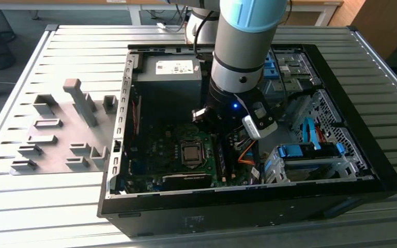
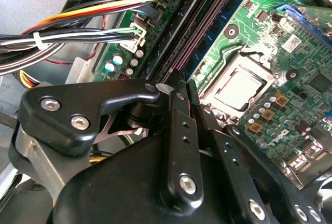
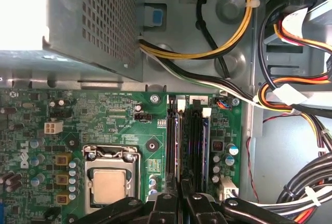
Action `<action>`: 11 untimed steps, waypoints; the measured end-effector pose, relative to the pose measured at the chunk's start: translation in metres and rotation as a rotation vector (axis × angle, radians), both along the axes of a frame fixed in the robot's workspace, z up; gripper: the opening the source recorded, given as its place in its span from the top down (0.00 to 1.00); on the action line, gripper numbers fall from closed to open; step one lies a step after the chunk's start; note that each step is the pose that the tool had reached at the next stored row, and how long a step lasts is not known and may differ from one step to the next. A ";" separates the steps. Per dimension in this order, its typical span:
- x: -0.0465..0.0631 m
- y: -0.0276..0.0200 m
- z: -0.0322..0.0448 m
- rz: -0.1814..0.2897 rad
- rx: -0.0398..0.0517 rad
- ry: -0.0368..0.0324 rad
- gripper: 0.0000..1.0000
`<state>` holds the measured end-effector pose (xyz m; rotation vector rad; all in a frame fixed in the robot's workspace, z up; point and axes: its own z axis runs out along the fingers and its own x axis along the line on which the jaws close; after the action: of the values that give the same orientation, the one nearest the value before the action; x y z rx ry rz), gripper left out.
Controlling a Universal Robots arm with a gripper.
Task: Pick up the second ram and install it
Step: 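Insert the second ram into the second slot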
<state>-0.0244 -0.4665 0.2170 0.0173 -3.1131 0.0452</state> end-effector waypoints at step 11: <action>0.000 -0.0012 -0.0023 0.002 -0.0007 0.0008 0.86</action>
<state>-0.0244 -0.4676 0.2146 0.0200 -3.1124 0.0463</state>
